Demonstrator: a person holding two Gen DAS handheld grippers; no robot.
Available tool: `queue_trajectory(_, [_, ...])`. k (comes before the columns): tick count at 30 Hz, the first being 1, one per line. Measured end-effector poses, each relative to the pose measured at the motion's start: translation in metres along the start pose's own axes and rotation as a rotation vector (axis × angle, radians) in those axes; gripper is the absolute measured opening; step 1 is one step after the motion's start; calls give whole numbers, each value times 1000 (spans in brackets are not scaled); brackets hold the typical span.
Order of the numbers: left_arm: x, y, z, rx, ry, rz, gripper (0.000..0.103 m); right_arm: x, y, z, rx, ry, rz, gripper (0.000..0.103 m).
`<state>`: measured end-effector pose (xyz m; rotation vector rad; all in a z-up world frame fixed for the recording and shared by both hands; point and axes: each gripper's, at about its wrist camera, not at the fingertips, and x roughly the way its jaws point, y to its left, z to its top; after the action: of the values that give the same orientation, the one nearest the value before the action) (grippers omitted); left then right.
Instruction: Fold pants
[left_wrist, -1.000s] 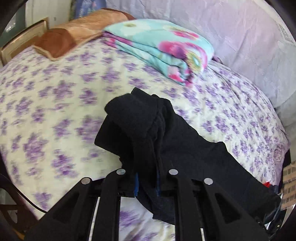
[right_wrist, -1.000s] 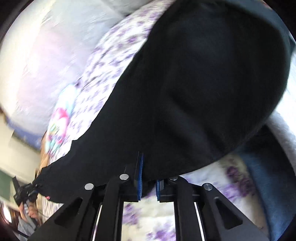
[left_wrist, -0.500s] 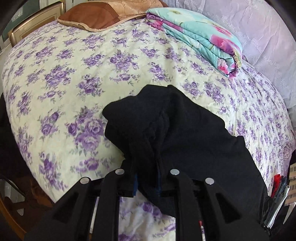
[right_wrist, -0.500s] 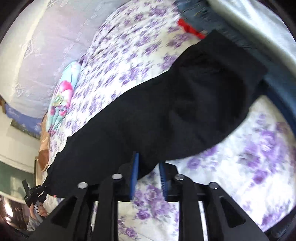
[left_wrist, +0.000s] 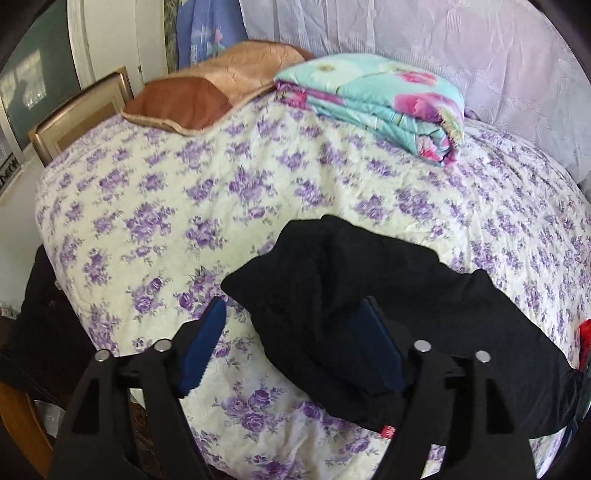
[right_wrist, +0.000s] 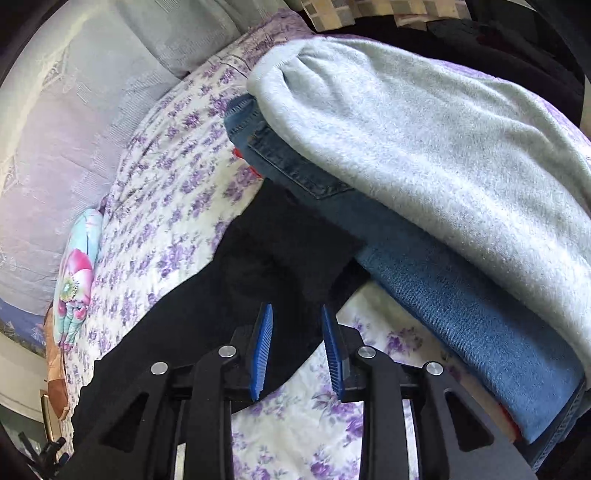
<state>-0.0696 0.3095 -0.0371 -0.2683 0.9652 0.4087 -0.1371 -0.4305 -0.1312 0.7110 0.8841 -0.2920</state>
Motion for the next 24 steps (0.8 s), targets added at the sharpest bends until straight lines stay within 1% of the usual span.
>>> queue_trajectory(3, [-6,0,-4,-26,11,-11,74,13,1,3,-4,20,7,27])
queue_trajectory(5, [-5,1,-10,-35,26,-2,74,22,5,5,-19,40,5,27])
queue_trajectory(7, [-3,2,-16,-44,43,10,74,20,3,2,-20,44,4,27])
queue_trajectory(10, [-6,3,-24,-53,47,19,74,15,-6,1,-17,37,-1,27])
queue_trajectory(13, [-2,3,-28,-56,66,18,74,20,-5,3,-35,53,7,27])
queue_trajectory(16, [3,0,-29,-56,85,9,74,30,-3,2,-24,72,35,27])
queue_trajectory(17, [5,-1,-30,-53,88,4,74,30,-2,1,-19,71,48,20])
queue_trajectory(18, [7,-2,-30,-48,91,3,74,28,-2,-1,-14,68,79,11])
queue_trajectory(19, [8,-3,-31,-45,96,3,74,24,0,-2,-12,64,109,7])
queue_trajectory(21, [10,-2,-32,-52,106,-6,74,11,8,-2,-30,27,140,7])
queue_trajectory(24, [10,5,-34,-79,122,-43,74,-12,20,11,0,-22,206,7])
